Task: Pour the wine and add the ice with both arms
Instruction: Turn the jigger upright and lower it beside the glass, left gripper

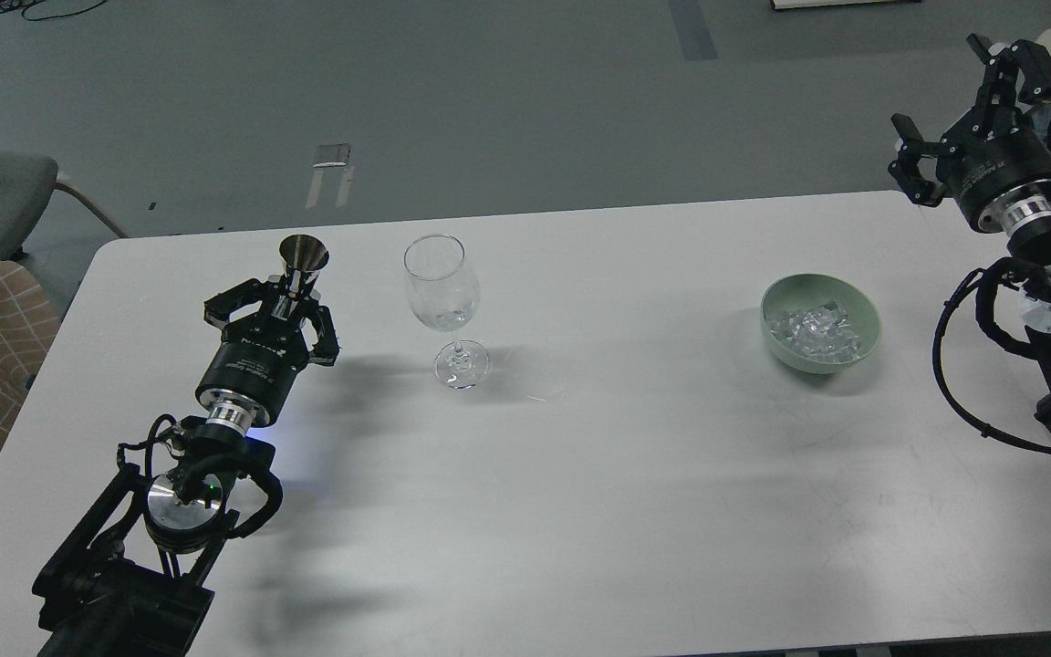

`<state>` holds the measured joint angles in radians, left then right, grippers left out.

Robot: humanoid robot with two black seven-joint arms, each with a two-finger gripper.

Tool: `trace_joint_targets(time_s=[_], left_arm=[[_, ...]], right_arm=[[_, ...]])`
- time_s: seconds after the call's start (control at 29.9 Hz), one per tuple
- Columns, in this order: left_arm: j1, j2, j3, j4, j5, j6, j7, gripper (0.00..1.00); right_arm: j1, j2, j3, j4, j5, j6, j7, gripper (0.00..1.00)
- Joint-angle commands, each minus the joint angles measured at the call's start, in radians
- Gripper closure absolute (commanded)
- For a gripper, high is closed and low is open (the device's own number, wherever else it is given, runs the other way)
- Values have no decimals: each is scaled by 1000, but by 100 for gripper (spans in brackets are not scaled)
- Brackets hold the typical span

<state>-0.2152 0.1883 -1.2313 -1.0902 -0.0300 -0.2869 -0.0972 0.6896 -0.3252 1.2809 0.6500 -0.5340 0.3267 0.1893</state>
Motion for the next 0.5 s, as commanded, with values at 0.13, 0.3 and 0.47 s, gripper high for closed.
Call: trace_joint_targets(time_s=[0.13, 0.3, 0.47], left_arm=[[-20, -41, -71, 102, -4, 29, 20, 100], [-23, -39, -76, 115, -4, 31, 22, 100], [-85, -46, -73, 203, -2, 32, 16, 100]], right_arm=[[-1, -1, 0, 0, -1, -2, -1, 0], [-2, -15, 0, 2, -1, -2, -1, 0], [-4, -18, 0, 13, -1, -8, -1, 0]])
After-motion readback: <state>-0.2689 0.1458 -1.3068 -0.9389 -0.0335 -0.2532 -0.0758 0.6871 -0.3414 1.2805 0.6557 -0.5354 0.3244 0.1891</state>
